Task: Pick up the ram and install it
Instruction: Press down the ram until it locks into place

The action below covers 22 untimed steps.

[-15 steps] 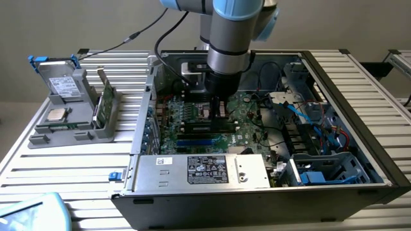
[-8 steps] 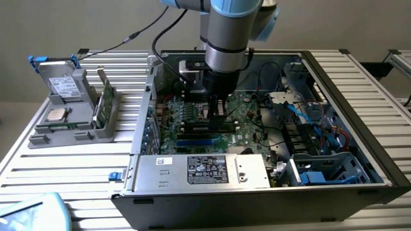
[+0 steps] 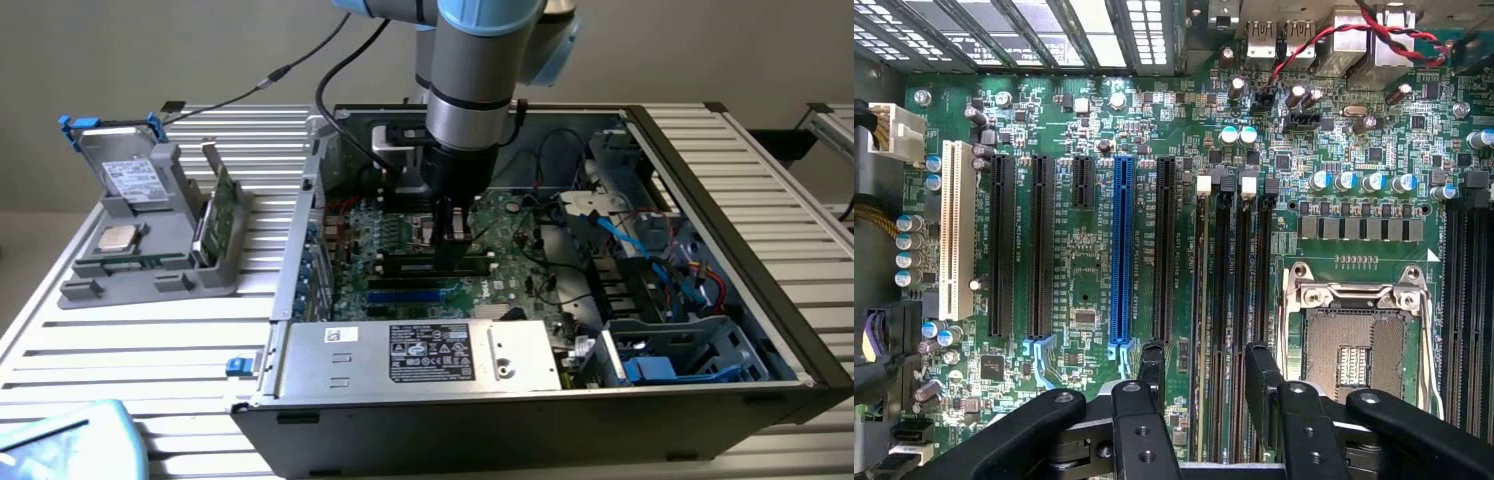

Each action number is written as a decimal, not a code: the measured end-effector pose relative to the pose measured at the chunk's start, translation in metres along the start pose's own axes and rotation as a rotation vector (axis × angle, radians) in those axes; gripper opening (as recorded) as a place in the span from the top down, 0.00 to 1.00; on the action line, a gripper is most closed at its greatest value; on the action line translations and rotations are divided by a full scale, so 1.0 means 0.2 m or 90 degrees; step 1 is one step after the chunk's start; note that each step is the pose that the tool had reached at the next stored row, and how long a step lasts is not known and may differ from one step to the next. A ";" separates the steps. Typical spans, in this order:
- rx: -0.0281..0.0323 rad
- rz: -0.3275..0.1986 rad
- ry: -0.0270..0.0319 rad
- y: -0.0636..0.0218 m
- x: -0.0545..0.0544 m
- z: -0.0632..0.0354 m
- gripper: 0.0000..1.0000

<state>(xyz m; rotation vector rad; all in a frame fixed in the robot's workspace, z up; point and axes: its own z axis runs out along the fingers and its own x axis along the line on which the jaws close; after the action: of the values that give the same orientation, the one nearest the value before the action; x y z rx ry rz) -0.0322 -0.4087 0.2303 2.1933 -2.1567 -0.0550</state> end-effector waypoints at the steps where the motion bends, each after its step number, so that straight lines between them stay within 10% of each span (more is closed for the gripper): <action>1: 0.0000 0.000 0.0000 0.000 0.00 0.000 0.54; 7: 0.0000 0.000 0.0000 0.000 0.00 0.000 0.56; 14: 0.0000 0.000 0.0000 0.000 0.00 0.000 0.87; 22: 0.0000 0.000 0.0000 0.000 0.00 0.000 0.89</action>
<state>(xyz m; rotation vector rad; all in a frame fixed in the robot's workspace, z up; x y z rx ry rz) -0.0322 -0.4087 0.2303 2.1933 -2.1567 -0.0550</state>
